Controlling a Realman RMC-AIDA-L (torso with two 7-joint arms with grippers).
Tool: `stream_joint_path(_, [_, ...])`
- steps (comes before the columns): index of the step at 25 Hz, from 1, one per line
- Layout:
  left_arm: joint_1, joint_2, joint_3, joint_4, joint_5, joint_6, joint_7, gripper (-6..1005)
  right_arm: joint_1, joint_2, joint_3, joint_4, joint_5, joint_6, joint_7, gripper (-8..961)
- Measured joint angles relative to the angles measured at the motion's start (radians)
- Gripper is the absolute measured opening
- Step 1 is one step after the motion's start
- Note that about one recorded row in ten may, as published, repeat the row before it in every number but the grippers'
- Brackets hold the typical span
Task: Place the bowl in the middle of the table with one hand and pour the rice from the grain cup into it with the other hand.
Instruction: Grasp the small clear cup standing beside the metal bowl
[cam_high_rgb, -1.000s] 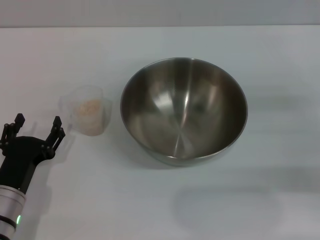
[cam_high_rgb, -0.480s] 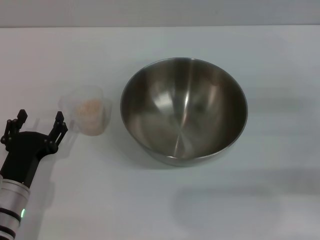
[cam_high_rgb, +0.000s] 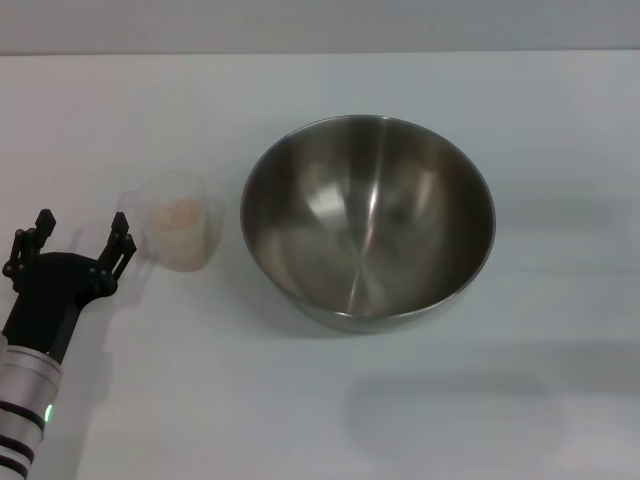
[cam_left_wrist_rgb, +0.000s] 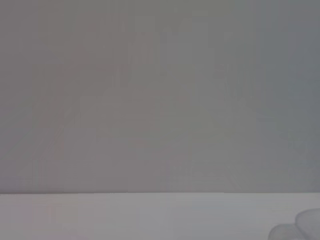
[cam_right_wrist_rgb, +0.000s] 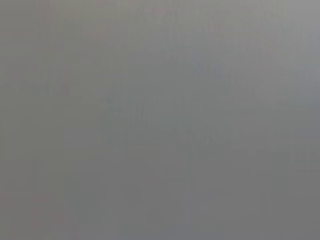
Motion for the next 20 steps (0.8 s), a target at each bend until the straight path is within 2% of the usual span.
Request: stream_joint_path(20, [-0.027, 0.000, 0.001, 0.008, -0.015, -0.031, -0.007, 716, -0.012, 0.002, 0.000, -0.001, 0.000, -0.014, 0.008, 404])
